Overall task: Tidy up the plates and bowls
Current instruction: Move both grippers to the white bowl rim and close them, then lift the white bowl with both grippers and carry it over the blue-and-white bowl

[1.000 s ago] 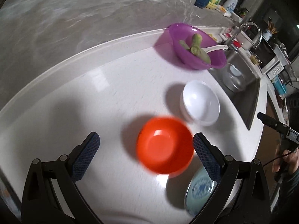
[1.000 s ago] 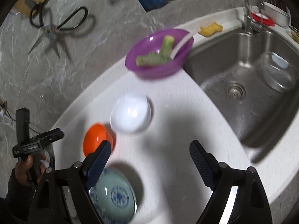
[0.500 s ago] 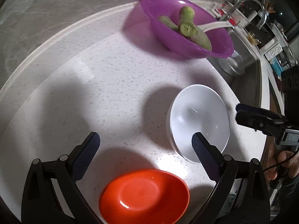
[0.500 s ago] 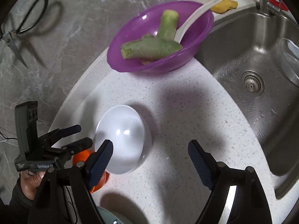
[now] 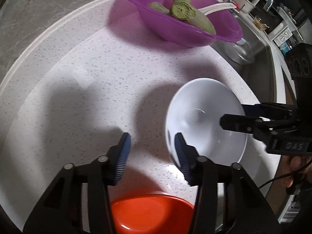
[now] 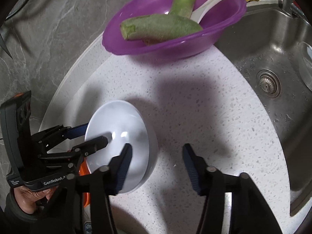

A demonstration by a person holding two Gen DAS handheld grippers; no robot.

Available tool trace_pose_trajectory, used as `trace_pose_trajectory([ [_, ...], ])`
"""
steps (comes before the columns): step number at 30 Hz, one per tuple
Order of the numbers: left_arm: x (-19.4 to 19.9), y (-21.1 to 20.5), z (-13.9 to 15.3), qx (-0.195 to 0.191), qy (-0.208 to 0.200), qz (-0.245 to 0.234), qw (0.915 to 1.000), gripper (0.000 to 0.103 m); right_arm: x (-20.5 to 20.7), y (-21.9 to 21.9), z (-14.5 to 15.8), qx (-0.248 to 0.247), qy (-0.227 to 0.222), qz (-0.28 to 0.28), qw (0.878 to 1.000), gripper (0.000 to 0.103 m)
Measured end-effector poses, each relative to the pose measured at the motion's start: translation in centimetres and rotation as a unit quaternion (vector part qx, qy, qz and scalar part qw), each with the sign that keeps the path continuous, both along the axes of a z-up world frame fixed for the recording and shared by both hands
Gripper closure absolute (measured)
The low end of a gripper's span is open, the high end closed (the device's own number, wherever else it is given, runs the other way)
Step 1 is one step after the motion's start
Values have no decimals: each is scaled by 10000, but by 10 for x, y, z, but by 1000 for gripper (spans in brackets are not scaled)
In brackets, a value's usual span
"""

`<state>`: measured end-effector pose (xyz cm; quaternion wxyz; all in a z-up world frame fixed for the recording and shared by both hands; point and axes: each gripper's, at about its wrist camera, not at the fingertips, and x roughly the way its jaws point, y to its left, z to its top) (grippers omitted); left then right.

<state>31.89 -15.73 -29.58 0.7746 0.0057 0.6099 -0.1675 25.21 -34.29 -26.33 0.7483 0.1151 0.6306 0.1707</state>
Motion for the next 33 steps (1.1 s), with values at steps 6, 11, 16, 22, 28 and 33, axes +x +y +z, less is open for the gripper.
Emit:
trace_pose_trajectory([
  [6, 2, -12, -7, -154, 137, -64, 9998, 84, -1, 1, -4, -98, 73, -46, 9999, 71],
  [11, -1, -23, -8, -139, 157, -140, 9997, 89, 5, 8, 1, -128, 17, -36, 9999, 88],
  [16, -2, -26, -9, -160, 163, -93, 9997, 90, 9, 12, 2, -209, -19, -52, 9998, 92],
  [22, -1, -25, -8, -181, 172, -31, 9997, 91, 10, 10, 2, -173, 7, -87, 9998, 92],
  [28, -2, -20, 6, -224, 102, 34, 9997, 92, 11, 11, 12, -152, -67, -113, 9998, 92],
  [33, -2, -21, 26, -252, -57, 64, 9996, 92, 12, 15, 27, -155, -201, -68, 9997, 92],
])
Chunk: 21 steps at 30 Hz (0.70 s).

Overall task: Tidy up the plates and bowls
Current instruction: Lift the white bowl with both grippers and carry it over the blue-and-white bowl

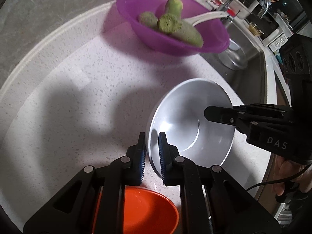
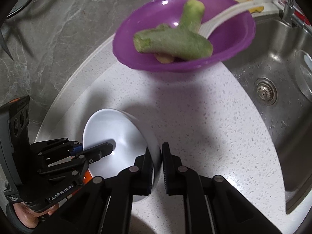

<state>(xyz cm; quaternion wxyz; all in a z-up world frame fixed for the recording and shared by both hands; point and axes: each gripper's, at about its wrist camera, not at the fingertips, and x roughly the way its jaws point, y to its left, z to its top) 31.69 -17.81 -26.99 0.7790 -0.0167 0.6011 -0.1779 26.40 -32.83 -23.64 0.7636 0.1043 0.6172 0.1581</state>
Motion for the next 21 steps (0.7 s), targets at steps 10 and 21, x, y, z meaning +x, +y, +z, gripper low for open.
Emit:
trace_pose_trajectory([
  [10, -9, 1, 38, -44, -187, 6, 9998, 92, -10, 3, 34, 25, -228, 56, 9997, 92],
  [21, -57, 1, 58, -163, -122, -25, 9998, 92, -47, 2, 53, 68, -169, 136, 9997, 92],
])
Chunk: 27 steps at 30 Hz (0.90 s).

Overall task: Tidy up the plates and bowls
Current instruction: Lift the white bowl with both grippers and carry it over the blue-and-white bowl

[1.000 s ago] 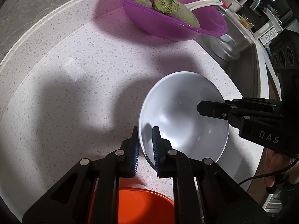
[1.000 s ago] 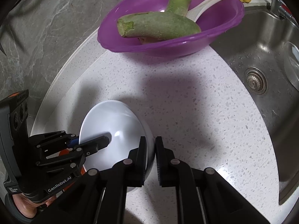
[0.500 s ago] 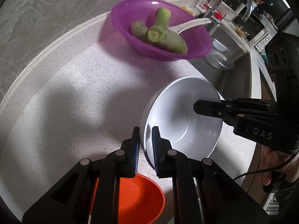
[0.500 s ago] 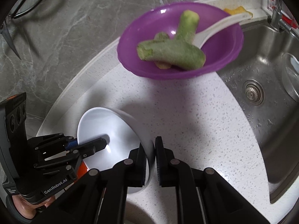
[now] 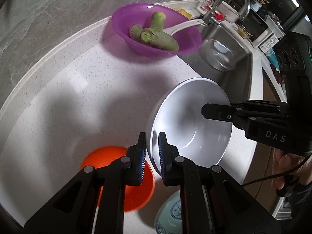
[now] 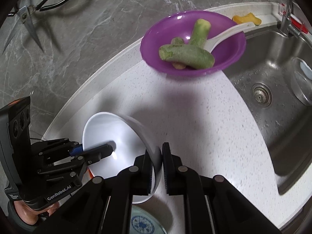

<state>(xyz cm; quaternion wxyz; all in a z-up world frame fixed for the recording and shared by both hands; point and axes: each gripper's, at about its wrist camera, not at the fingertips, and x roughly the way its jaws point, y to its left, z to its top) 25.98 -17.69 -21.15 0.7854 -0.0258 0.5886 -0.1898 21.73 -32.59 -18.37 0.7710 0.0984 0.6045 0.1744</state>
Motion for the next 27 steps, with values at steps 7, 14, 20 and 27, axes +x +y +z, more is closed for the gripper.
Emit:
trace_pose_trajectory([
  [7, -40, -3, 9, -59, 85, -126, 9999, 92, -28, -6, 8, -13, 102, 59, 9999, 91],
  [14, -64, -7, 13, -57, 129, -180, 9997, 92, -52, -9, 14, -29, 171, 131, 9998, 91],
  [20, -87, -3, 8, -100, 260, -236, 9993, 92, -73, -6, 10, -5, 287, 218, 9994, 91],
  [27, -120, 3, -4, -150, 466, -202, 9986, 92, -95, 0, 1, 10, 482, 305, 9984, 91],
])
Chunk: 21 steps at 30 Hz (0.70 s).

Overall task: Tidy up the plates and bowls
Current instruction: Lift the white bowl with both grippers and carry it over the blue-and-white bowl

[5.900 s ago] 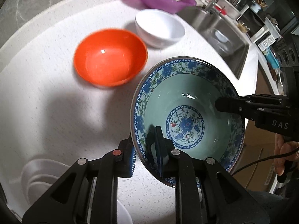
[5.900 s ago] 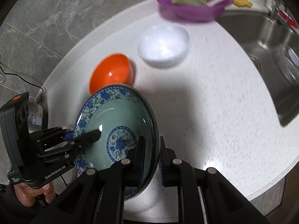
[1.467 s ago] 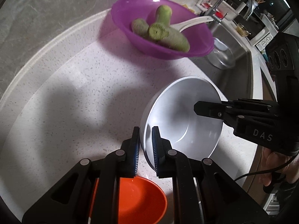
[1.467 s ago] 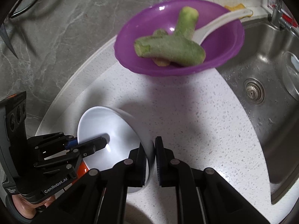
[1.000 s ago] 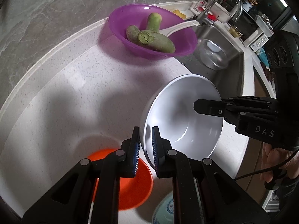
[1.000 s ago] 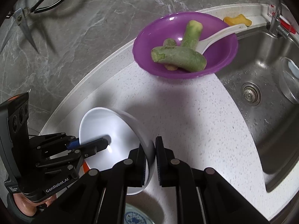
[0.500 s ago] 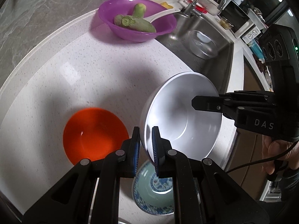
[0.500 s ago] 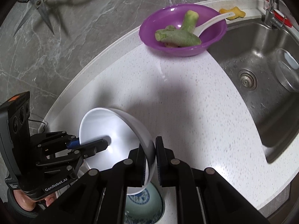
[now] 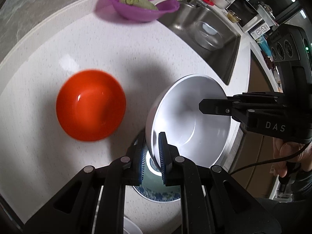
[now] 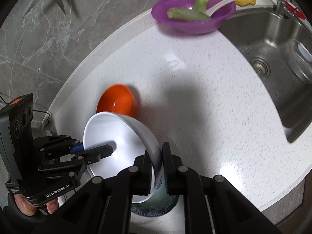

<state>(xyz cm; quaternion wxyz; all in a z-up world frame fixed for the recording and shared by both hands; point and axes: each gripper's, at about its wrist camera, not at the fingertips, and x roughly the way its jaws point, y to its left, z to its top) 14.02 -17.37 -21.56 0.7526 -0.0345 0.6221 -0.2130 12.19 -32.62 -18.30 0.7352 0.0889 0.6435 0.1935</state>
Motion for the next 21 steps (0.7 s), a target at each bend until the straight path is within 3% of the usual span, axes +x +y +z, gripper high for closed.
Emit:
trace_pose_trajectory([
  [13, -42, 9, -24, -73, 296, 75, 9995, 92, -33, 4, -19, 33, 316, 33, 9995, 91],
  [21, -57, 5, -48, 85, 384, 150, 9991, 92, -48, 7, -41, -61, 446, 51, 9990, 91],
])
